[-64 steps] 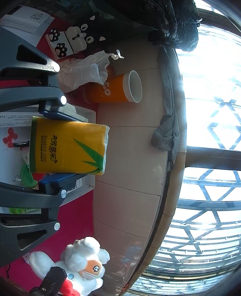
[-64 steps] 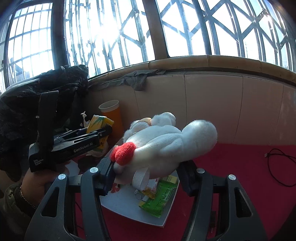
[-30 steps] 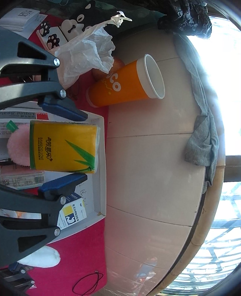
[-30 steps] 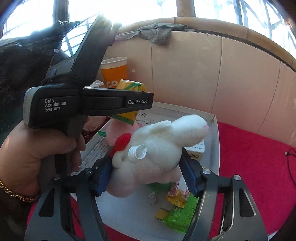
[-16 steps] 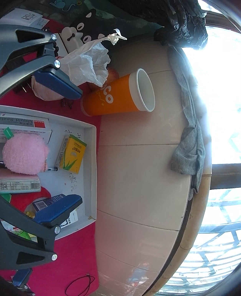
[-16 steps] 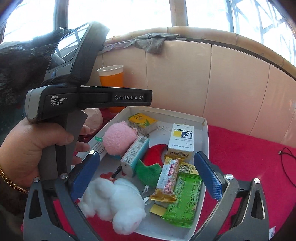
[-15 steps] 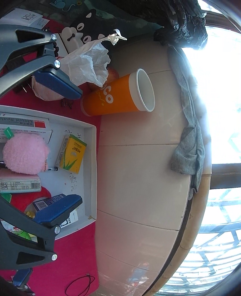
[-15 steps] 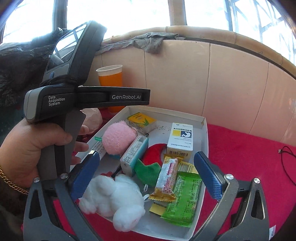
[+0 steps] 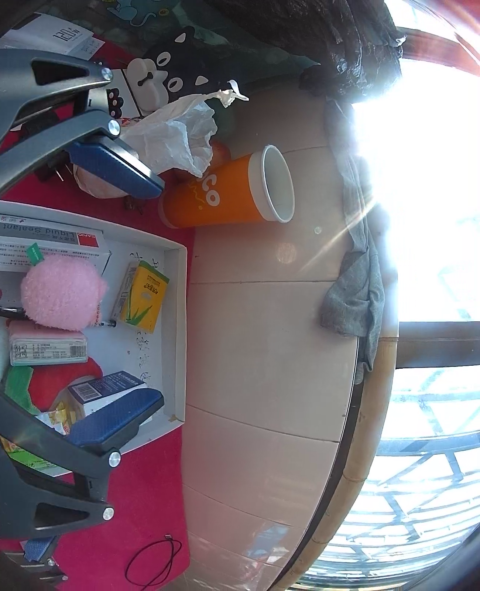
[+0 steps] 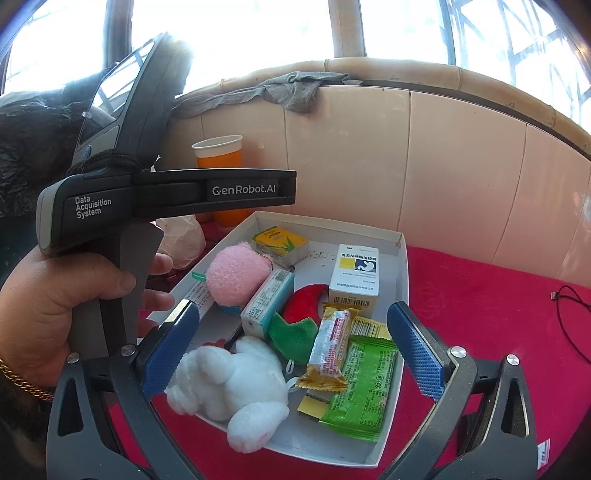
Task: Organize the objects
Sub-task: 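Move both open tools away from the tray toward the charger and BL box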
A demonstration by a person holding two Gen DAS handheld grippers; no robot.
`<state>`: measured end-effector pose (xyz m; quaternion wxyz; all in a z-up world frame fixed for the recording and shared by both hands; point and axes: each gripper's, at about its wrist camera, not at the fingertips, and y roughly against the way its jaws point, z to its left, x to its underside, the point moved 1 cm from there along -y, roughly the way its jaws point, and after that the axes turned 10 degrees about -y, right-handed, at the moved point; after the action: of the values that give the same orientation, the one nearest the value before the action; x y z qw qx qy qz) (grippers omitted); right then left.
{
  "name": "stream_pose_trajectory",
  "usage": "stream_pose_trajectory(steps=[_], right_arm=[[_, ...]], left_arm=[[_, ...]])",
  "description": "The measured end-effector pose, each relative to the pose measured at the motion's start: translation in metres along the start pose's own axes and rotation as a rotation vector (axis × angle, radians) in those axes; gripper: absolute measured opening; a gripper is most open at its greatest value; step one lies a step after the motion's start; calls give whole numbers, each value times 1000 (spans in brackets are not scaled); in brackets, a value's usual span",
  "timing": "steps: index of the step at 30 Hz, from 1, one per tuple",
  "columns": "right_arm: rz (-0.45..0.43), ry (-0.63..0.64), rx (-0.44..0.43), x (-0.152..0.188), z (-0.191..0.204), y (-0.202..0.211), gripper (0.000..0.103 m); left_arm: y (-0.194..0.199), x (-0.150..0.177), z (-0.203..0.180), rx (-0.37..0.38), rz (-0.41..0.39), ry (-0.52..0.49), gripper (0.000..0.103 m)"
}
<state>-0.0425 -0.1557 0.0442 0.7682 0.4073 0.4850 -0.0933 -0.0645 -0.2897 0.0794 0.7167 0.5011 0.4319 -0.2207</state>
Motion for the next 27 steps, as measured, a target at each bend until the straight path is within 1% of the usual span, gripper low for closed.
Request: stream_pose_trajectory(steps=[9,16,21,27], right_arm=[[-7,-34,19,3,-10,7,103],[-11,-68,34,5,-26,17,103],[-37,-129,73,2,-60,30,103],[-84,-258,151,2,-125,59,103]], left_arm=[[36,-5,-1,87,-74,59,103],[52,-5,-21,143,-86,27,103],[58,-1,-39,182,-81,3,103],[67,1,-70,236,-81,-52,103]])
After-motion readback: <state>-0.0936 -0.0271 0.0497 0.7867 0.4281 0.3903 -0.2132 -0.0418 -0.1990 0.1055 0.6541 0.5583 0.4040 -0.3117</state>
